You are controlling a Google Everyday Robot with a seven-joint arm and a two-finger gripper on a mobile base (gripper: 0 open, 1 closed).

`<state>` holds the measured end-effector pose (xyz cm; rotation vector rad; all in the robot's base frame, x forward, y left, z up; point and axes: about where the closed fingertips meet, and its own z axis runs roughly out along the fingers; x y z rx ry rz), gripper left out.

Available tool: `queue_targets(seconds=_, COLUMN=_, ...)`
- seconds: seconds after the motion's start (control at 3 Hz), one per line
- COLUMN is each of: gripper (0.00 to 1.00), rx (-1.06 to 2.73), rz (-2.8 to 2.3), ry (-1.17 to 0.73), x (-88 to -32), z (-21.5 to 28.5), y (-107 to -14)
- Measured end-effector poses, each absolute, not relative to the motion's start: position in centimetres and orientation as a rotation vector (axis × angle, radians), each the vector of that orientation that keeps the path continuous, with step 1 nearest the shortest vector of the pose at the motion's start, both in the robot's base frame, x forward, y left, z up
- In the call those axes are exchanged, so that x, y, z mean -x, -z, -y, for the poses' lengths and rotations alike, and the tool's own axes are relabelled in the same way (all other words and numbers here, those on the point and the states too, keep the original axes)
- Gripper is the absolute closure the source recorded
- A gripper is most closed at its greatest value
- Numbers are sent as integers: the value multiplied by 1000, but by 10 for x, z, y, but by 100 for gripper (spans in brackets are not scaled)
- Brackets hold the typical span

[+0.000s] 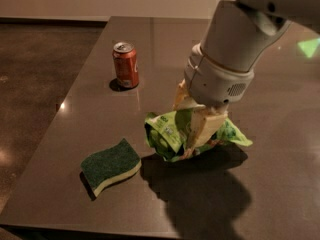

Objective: Move green rice chip bag near sponge

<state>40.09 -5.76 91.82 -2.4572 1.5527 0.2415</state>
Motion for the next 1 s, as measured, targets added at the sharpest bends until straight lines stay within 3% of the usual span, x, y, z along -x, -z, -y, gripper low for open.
queue_targets(seconds=0.33, gripper=82, rx=2455, rz=-1542, ry=-283, x=-392, z=31, y=-911)
queue_targets(seconds=1.0, gripper=36, rx=2427, rz=-1539, ry=-314, x=-395, z=9, y=-913)
